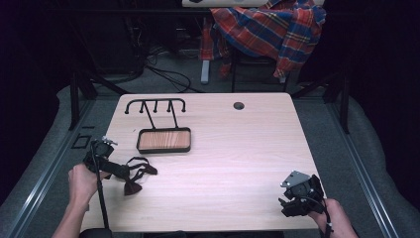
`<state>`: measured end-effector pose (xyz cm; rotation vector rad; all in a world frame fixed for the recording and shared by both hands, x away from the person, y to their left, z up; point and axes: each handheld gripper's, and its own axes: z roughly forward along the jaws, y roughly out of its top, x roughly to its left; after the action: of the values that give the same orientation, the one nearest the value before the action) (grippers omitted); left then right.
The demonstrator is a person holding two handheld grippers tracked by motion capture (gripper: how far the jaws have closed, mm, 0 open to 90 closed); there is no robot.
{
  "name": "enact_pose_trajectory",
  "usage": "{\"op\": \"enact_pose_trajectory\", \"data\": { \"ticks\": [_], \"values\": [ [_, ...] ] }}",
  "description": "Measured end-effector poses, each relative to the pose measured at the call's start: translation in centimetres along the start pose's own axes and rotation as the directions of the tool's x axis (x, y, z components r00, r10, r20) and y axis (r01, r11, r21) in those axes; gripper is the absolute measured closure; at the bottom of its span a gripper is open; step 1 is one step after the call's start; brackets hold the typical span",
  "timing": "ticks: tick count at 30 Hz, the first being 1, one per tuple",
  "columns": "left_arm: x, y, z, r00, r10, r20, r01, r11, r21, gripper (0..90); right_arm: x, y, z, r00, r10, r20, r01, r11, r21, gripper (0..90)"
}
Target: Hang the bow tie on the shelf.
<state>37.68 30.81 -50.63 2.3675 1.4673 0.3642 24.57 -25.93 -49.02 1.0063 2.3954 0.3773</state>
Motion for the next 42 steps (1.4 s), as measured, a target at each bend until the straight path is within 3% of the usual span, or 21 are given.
{"op": "enact_pose_trajectory", "data": {
  "ticks": [6, 22, 26, 27, 33, 37, 42],
  "values": [
    [0.5, 0.3, 0.4, 0.9991, -0.027, 0.032, 0.028, 0.9994, -0.023, 12.8, 0.0, 0.0, 0.0, 1.0, -0.001, 0.002, 0.001, 1.0, 0.004, 14.9],
    [0.2, 1.9, 2.6, 0.999, 0.018, 0.04, -0.02, 0.9987, 0.048, 19.1, 0.0, 0.1, 0.0, 1.0, -0.005, 0.007, 0.005, 1.0, 0.01, 14.8],
    [0.0, 2.2, 2.9, 0.9969, 0.048, 0.062, -0.051, 0.9973, 0.052, 22.1, 0.0, 0.1, 0.0, 1.0, -0.005, 0.006, 0.005, 1.0, 0.014, 14.8],
    [-0.1, 2.3, 3.2, 0.995, 0.055, 0.084, -0.06, 0.9965, 0.058, 23.2, 0.1, 0.1, 0.0, 1.0, -0.004, 0.003, 0.004, 1.0, 0.013, 14.8],
    [-0.5, 2.6, 3.8, 0.9913, 0.09, 0.096, -0.097, 0.9927, 0.071, 26.8, 0.0, 0.1, 0.0, 1.0, -0.004, 0.002, 0.004, 1.0, 0.014, 14.8],
    [-0.9, 3.0, 4.4, 0.9854, 0.131, 0.109, -0.142, 0.9852, 0.097, 27.6, 0.0, 0.1, 0.0, 1.0, -0.005, 0.006, 0.005, 1.0, 0.015, 14.9],
    [-1.3, 3.1, 4.8, 0.9833, 0.141, 0.115, -0.153, 0.9825, 0.106, 28.1, 0.0, 0.1, 0.0, 1.0, -0.005, 0.006, 0.005, 1.0, 0.013, 14.8]
  ]
}}
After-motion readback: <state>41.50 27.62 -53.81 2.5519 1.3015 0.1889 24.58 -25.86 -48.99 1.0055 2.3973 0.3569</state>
